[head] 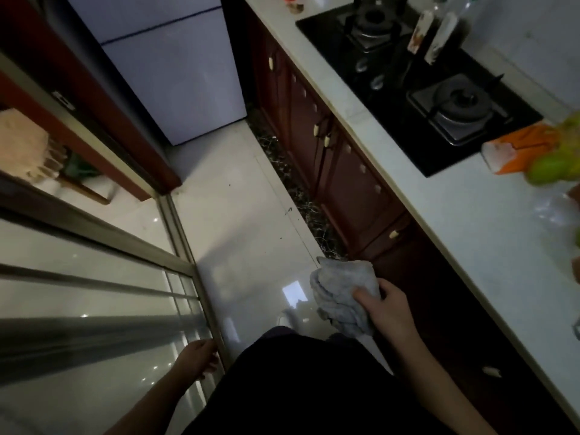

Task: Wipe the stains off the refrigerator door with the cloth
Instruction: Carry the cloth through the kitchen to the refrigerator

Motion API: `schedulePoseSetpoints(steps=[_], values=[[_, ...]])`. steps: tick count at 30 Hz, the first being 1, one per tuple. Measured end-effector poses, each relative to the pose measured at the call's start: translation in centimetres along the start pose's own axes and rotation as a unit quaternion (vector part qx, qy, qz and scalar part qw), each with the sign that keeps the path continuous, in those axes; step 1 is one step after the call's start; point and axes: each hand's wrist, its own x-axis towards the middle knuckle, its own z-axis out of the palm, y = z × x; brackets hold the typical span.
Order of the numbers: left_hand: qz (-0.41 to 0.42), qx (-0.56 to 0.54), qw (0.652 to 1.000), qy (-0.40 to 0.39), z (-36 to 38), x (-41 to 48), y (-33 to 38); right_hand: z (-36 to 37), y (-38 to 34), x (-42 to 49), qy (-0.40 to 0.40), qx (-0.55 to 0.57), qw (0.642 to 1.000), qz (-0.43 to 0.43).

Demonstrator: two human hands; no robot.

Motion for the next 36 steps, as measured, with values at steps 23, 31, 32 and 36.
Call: schedulePoseSetpoints(steps=[23,31,32,36], values=[[-0.054,-0.228,0.966,0.109,-12.5,6.3,16.6,21.1,-27.5,27.1,-0.241,-0.146,0.957,-0.073],[-0.124,-0.308,0.935,0.124,-17.0,10.4,19.3,30.1,-37.0,33.9,-0.302,-0.193,0.928,-0.104],[-0.128,-0.311,0.933,0.125,-18.1,11.6,19.9,31.3,-37.9,34.8,-0.304,-0.195,0.927,-0.099],[-0.112,-0.284,0.946,0.106,-24.1,15.9,23.9,35.0,-41.7,37.6,-0.279,-0.189,0.937,-0.088]])
